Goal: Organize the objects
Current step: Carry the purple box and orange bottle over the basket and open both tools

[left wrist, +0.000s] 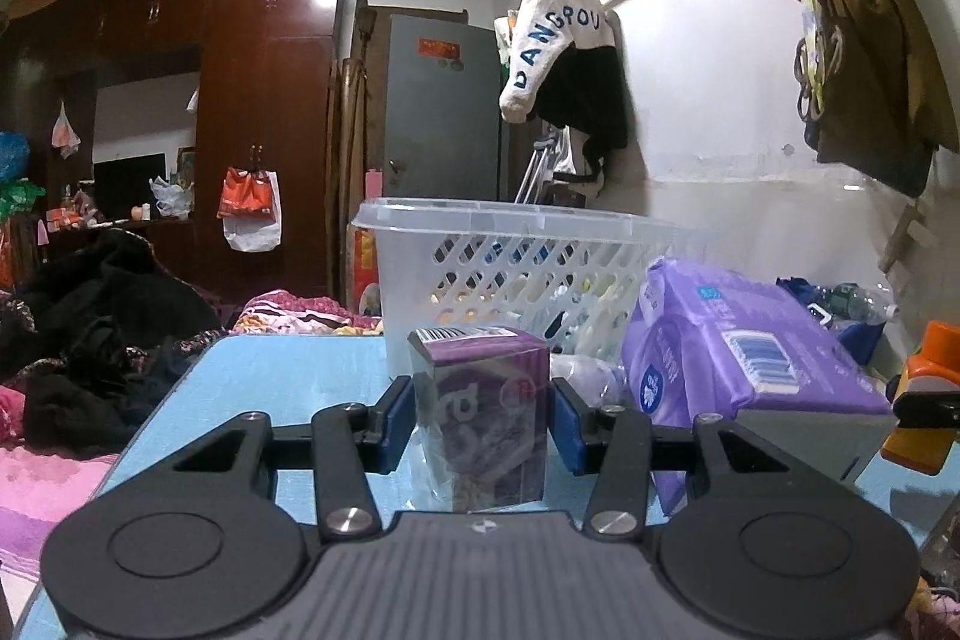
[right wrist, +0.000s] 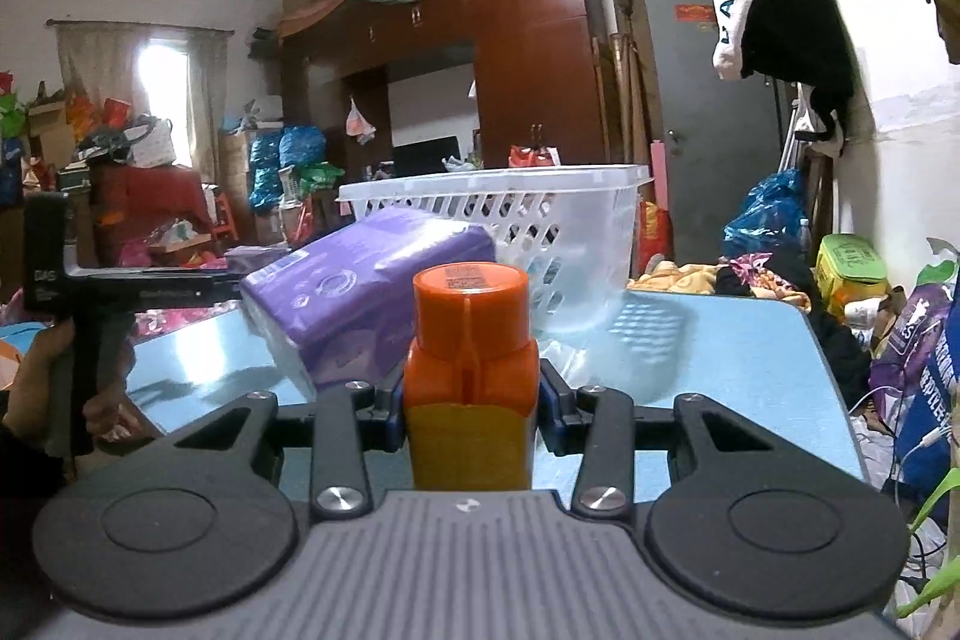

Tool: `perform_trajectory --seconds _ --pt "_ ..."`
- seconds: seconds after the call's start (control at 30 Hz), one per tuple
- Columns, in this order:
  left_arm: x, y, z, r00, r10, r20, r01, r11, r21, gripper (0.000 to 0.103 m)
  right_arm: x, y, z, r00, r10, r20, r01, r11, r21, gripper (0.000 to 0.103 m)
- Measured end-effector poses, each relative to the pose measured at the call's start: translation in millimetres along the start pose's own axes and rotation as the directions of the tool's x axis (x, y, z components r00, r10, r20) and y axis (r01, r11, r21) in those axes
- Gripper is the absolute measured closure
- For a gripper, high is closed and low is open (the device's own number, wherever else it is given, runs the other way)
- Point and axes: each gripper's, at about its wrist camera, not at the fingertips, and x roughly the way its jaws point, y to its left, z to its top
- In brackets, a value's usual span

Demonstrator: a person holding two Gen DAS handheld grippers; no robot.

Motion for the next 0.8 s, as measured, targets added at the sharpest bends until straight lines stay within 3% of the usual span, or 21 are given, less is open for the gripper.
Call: perform_trajectory --seconds 0.2,0.4,0.5,0.63,0.8 --pt "-5.7 3.7 16.1 0.999 -0.036 0.026 0.037 0.999 -0.037 0.052 -2.6 -2.8 29.1 0.999 -0.013 0.051 0.014 1.0 -0.018 0.059" --pt "-1.0 -3.0 75.2 0.995 -0.079 0.066 0.08 0.997 -0.018 0.052 32.4 -0.6 100.1 0.997 -0.02 0.075 0.024 0.998 -0.058 0.059" --pt "27.5 -6.0 117.2 0.994 -0.098 0.039 0.099 0.995 -0.026 0.052 65.7 5.8 133.9 0.997 -0.038 0.072 0.044 0.995 -0.089 0.059" --pt "88.3 -11.4 160.4 0.998 -0.05 -0.041 0.049 0.999 -0.02 0.052 117.1 4.0 163.4 0.998 -0.061 0.029 0.063 0.994 -0.092 0.059" --pt "151.0 -5.5 170.5 0.991 -0.03 -0.129 0.024 0.999 -0.042 0.052 167.2 -18.9 166.2 0.99 -0.121 -0.068 0.12 0.992 -0.027 0.059"
